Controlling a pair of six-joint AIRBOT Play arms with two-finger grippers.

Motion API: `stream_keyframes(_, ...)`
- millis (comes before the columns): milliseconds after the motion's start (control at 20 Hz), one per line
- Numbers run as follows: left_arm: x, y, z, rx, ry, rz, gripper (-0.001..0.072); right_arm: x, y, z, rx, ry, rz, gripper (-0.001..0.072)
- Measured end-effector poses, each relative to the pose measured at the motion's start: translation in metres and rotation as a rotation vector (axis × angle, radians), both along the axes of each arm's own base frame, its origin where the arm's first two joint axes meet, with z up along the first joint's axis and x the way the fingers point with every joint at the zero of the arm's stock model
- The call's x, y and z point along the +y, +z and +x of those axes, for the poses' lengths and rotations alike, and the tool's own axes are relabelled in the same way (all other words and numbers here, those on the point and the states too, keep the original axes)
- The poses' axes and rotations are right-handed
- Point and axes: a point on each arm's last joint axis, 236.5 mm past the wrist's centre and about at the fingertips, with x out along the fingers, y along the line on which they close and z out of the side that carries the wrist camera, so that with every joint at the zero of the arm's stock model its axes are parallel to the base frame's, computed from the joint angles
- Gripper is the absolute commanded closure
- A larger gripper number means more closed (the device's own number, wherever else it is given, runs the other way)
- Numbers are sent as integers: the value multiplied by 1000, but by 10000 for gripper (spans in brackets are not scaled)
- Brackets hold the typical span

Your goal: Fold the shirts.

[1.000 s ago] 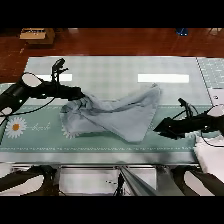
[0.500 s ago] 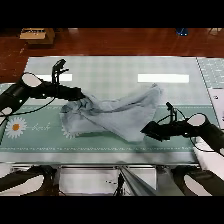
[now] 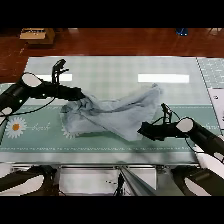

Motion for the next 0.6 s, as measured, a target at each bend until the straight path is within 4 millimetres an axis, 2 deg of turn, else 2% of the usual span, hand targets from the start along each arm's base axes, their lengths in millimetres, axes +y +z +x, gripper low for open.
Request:
stream_keyframes(50, 0, 1, 1, -3, 1, 0, 679, 4, 1, 4, -9, -18, 10, 688)
stream_keyframes(200, 0, 10, 8, -42, -6, 3, 679, 18, 10, 19, -61, -53, 60, 689)
stream_keyframes(300, 0, 33, 16, -111, -18, 2, 679, 29, 36, 37, -158, -12, 104, 689)
stream_keyframes(350, 1, 51, 22, -158, -20, 0, 679, 34, 56, 47, -220, 17, 129, 689)
stream_keyframes(450, 4, 107, 34, -296, -14, -10, 680, 40, 115, 72, -381, 67, 176, 689)
stream_keyframes(500, 7, 140, 39, -375, -9, -11, 680, 38, 153, 86, -479, 79, 196, 689)
stream_keyframes(600, 15, 218, 40, -562, 4, -10, 680, 25, 241, 111, -699, 63, 219, 689)
